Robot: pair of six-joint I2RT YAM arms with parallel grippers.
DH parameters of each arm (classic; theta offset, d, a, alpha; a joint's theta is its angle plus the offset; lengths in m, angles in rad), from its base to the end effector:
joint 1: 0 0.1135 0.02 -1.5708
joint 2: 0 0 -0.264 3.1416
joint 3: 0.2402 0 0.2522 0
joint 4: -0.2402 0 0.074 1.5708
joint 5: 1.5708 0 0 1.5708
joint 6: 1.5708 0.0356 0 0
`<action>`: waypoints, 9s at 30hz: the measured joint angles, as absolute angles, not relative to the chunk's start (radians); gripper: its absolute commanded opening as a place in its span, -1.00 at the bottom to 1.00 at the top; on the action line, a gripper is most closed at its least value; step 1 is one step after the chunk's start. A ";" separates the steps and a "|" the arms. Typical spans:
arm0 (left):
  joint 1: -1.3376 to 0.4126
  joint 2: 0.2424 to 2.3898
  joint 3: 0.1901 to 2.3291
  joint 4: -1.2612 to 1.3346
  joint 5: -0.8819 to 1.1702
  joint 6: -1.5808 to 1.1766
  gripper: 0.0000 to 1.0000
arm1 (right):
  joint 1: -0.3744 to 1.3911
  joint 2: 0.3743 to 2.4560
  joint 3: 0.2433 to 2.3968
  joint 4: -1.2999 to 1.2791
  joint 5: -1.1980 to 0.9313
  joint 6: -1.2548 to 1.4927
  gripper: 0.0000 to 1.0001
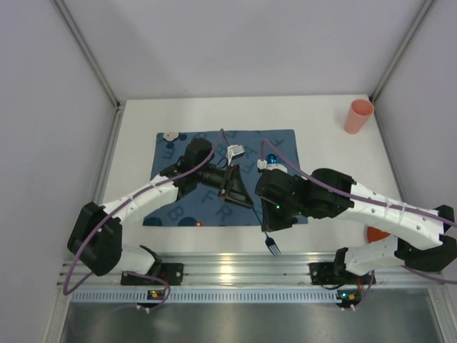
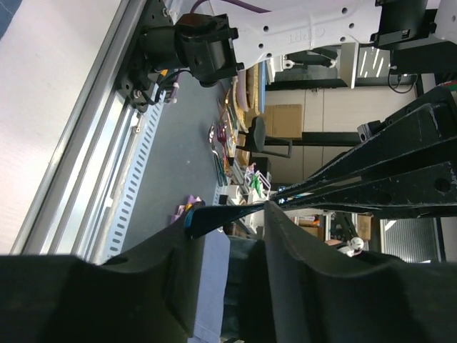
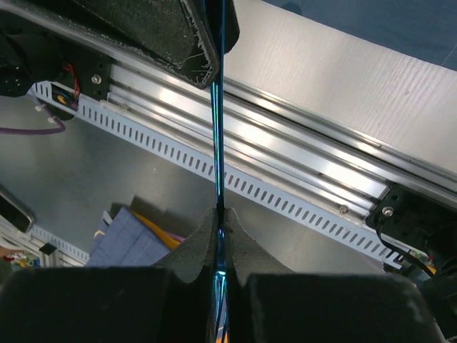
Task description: Set the dinner table for one person
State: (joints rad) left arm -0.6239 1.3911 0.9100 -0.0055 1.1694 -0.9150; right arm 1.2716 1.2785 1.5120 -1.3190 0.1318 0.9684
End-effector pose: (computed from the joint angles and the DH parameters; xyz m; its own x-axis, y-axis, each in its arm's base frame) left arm 0.2206 -0.1992 0.2720 -0.9357 0.2920 -0.1979 0.2411 0.1200 -0.9631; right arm 0.0691 0.2082 0.3847 -0.9134 -0.1899 -0.3601 -0.3117 0.8952 0.3185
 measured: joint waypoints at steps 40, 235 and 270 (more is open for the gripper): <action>-0.602 1.784 0.929 1.055 1.339 -1.736 0.65 | 1.189 1.248 1.560 -1.296 -0.027 0.676 -1.00; -0.216 1.407 1.148 -0.825 0.085 -0.421 0.06 | -0.265 1.213 0.926 -1.022 0.139 0.594 0.95; -0.216 1.390 1.149 -0.923 0.104 -0.406 -0.04 | -0.482 1.472 0.915 -0.796 0.112 0.598 -1.00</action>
State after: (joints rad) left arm -0.2161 1.3903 1.1488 -0.9230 0.1040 -0.4065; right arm -0.4816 1.4719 0.9150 -0.7963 0.1120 0.5980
